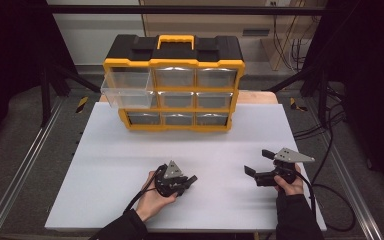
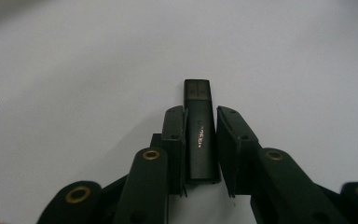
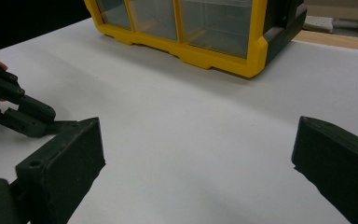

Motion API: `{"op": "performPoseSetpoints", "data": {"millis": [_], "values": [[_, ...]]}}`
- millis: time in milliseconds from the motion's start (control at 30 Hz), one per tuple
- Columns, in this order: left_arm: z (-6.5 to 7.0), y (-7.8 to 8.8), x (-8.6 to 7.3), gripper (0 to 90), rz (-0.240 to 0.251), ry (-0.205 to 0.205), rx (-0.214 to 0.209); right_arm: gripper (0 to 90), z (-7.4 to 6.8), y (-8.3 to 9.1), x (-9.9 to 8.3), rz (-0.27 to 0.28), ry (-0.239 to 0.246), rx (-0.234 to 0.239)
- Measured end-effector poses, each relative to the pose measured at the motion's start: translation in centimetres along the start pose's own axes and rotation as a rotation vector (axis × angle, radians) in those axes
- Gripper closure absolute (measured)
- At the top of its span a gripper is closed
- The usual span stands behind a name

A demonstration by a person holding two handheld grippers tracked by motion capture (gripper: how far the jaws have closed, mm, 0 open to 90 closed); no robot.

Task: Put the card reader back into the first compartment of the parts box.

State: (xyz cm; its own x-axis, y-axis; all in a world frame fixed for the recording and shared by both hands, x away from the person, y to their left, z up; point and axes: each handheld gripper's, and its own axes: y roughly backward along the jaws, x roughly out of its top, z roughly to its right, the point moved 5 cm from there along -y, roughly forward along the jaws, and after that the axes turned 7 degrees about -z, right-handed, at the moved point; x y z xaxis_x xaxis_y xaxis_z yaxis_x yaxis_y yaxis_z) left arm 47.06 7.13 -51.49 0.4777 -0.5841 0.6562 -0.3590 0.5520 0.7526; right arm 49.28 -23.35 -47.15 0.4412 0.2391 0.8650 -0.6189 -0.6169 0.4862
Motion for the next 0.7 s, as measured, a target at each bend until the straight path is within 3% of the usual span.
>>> {"op": "performPoseSetpoints", "data": {"millis": [700], "values": [[-0.3,1.2,0.4,72.8,0.024,0.005,-0.012,2.6,0.0,0.0,0.0,0.001,-0.001,0.000]]}}
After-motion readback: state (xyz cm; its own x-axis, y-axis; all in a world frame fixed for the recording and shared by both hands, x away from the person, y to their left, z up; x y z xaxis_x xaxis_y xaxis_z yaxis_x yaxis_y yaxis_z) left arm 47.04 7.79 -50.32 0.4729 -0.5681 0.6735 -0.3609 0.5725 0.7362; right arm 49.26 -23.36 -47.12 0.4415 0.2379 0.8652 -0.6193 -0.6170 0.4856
